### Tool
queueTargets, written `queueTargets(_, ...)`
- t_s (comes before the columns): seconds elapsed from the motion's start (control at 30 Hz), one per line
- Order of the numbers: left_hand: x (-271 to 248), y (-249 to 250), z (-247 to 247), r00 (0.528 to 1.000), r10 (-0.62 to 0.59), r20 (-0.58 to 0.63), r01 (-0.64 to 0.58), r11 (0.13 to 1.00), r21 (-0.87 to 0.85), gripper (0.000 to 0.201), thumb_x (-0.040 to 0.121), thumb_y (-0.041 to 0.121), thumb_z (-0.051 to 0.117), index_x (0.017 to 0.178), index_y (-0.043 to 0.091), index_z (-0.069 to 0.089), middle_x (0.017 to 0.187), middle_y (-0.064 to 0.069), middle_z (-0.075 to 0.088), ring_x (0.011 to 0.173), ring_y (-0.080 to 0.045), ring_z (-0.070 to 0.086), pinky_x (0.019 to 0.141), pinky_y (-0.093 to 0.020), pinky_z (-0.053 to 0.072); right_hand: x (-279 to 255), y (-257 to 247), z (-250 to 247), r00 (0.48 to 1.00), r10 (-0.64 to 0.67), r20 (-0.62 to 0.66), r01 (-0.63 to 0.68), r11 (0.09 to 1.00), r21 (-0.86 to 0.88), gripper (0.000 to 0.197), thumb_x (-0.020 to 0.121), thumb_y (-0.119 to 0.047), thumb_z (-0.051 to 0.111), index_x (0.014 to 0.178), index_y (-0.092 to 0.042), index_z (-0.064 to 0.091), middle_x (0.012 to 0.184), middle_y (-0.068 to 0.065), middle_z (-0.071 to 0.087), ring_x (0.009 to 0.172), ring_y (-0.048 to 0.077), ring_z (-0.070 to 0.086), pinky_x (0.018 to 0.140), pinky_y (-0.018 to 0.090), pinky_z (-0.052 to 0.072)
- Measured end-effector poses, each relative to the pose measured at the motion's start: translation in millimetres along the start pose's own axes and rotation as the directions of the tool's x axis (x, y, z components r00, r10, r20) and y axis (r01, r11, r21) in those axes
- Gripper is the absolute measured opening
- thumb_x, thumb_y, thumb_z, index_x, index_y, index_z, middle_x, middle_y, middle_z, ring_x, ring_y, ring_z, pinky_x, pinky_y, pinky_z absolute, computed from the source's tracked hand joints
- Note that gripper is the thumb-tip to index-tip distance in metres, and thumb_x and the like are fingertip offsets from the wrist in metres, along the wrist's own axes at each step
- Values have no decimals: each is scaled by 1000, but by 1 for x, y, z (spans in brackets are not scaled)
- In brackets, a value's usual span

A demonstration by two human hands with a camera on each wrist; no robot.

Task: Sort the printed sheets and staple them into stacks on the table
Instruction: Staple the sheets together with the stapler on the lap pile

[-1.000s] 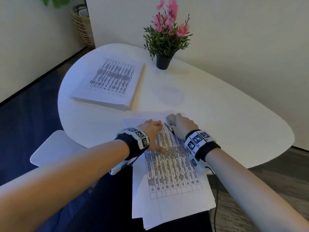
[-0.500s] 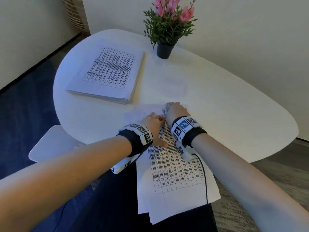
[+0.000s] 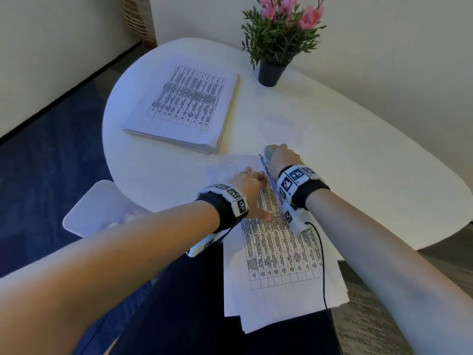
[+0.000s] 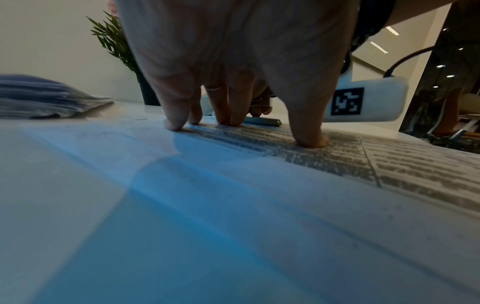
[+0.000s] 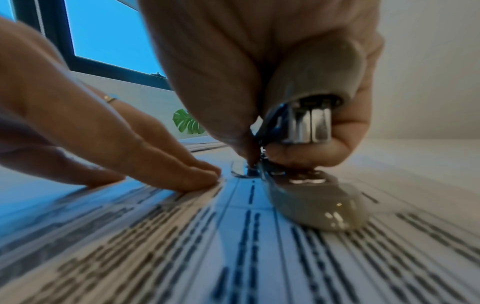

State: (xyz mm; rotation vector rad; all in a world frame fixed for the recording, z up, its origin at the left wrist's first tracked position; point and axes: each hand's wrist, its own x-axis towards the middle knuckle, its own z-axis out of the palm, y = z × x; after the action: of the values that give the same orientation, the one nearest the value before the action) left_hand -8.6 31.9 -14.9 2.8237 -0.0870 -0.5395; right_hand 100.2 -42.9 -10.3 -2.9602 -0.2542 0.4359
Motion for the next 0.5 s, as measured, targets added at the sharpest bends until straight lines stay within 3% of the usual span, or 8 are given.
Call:
queueTargets(0.13, -2, 2, -3, 1000, -6, 15, 6, 1000, -4, 101, 74, 66, 63, 151, 16, 21, 158, 0, 16, 145, -27, 13, 112, -43, 26, 11, -8, -6, 1000, 5, 5, -5, 997, 75, 40, 96, -26, 49, 125, 1, 42, 125, 18, 54, 106, 34, 57, 74, 36, 43)
queueTargets(0.27, 0, -1, -7, 997, 26, 75, -25, 1000, -15, 102, 76, 61, 66, 151, 15, 17, 160, 1, 8, 147, -27, 6, 114, -47, 24, 19, -5, -16, 999, -26, 36, 21, 991, 135, 45, 98, -35, 44, 126, 0, 40, 119, 19, 56, 84, 30, 55, 64, 34, 40)
queueTargets(0.37, -2, -9, -9, 996, 38, 83, -34, 999, -42, 104, 76, 53, 71, 151, 10, 13, 160, -4, 3, 147, -26, 3, 116, -48, 22, 9, 14, -15, 994, -106, -3, 106, 993, 59, 45, 97, -38, 45, 125, -3, 38, 112, 19, 59, 88, 32, 58, 68, 35, 46)
queueTargets(0.5, -18, -22, 3, 996, -88, 18, 89, 995, -42, 113, 71, 65, 67, 150, 7, 12, 159, -6, 0, 145, -26, 13, 113, -44, 27, -17, 32, -4, 973, -224, 52, 229, 968, -103, 39, 97, -39, 47, 121, -9, 39, 92, 5, 56, 73, 24, 54, 59, 32, 44)
